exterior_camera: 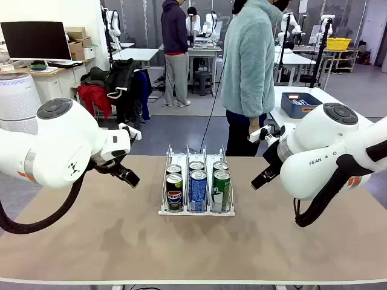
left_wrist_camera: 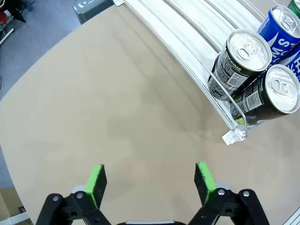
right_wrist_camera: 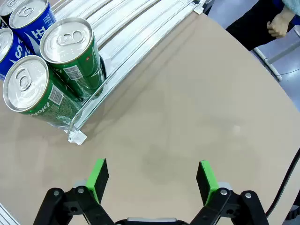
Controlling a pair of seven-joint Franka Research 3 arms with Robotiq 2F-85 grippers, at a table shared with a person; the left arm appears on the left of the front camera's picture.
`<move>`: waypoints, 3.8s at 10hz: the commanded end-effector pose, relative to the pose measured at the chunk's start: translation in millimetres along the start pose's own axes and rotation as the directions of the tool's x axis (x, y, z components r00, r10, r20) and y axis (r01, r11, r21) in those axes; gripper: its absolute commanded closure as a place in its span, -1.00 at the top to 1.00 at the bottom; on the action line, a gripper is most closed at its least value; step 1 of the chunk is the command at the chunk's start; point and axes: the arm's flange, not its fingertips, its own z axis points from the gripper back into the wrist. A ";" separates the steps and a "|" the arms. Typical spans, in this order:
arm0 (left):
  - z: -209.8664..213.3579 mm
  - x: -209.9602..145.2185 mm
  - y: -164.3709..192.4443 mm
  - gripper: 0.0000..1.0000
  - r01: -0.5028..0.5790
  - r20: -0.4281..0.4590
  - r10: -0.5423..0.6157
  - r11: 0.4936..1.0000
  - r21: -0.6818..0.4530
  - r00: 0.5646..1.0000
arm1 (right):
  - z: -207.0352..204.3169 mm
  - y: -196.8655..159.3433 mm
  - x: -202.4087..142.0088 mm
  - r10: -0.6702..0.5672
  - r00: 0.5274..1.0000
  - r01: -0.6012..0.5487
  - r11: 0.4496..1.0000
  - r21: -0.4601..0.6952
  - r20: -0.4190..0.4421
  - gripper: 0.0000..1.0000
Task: Fill the beverage cans into the dispenser.
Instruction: Pick up the Sprite handed by the human.
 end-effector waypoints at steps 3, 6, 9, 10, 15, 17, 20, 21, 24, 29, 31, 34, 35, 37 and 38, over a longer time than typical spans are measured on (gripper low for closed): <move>0.0 0.0 0.0 1.00 0.000 0.000 0.000 1.000 0.000 1.000 | 0.0 0.0 0.0 0.000 1.000 0.000 1.000 0.000 0.000 1.00; 0.0 0.0 0.0 1.00 0.000 0.000 0.000 1.000 0.000 1.000 | 0.0 0.0 0.0 0.000 1.000 0.000 1.000 0.000 0.000 1.00; 0.0 0.0 0.0 1.00 0.000 0.000 0.000 1.000 0.000 1.000 | 0.0 0.0 0.0 0.000 1.000 0.000 1.000 0.000 0.000 1.00; 0.0 0.0 0.0 1.00 0.000 0.000 0.000 1.000 0.000 1.000 | 0.0 0.0 0.0 0.000 1.000 0.000 1.000 0.000 0.000 1.00; 8.7 9.7 -5.4 1.00 0.059 0.001 -0.059 0.998 -0.034 0.998 | 10.9 4.4 5.1 0.027 1.000 -0.027 0.995 0.096 -0.004 1.00; 33.6 29.9 12.4 1.00 0.121 -0.009 -0.124 0.984 -0.127 0.992 | 40.7 -13.2 21.4 -0.003 0.999 0.010 0.983 0.182 -0.040 1.00; 92.1 53.8 37.9 1.00 0.184 0.021 -0.187 0.930 -0.317 0.982 | 98.3 -35.2 44.5 0.014 0.996 0.017 0.947 0.321 -0.093 1.00; 125.3 65.6 43.9 1.00 0.271 0.074 -0.264 0.875 -0.402 0.962 | 125.1 -41.2 57.4 0.051 0.993 -0.009 0.928 0.373 -0.104 1.00; 203.2 85.7 61.3 1.00 0.345 0.129 -0.321 0.849 -0.400 0.938 | 194.9 -68.0 80.3 0.093 0.993 -0.043 0.864 0.501 -0.074 1.00; 253.1 77.8 89.8 1.00 0.320 0.233 -0.252 0.888 -0.331 0.939 | 274.2 -128.6 69.1 0.088 0.978 -0.166 0.879 0.447 0.188 1.00; 253.6 87.7 85.0 1.00 0.309 0.173 -0.263 0.885 -0.348 0.949 | 280.5 -128.2 75.3 0.092 0.986 -0.147 0.881 0.450 0.142 1.00; 255.6 88.1 84.0 1.00 0.308 0.172 -0.264 0.890 -0.336 0.949 | 278.3 -128.5 72.0 0.081 0.985 -0.136 0.904 0.406 0.150 1.00; 261.8 90.1 89.1 1.00 0.368 0.197 -0.313 0.838 -0.403 0.929 | 282.7 -137.2 75.1 0.124 0.982 -0.173 0.897 0.407 0.146 1.00; 283.1 100.2 112.2 1.00 0.432 0.230 -0.366 0.773 -0.465 0.902 | 302.5 -151.7 92.4 0.231 0.958 -0.278 0.897 0.344 0.171 1.00; 295.6 103.2 122.3 1.00 0.474 0.259 -0.397 0.738 -0.481 0.881 | 315.1 -158.7 100.0 0.262 0.947 -0.311 0.895 0.319 0.187 1.00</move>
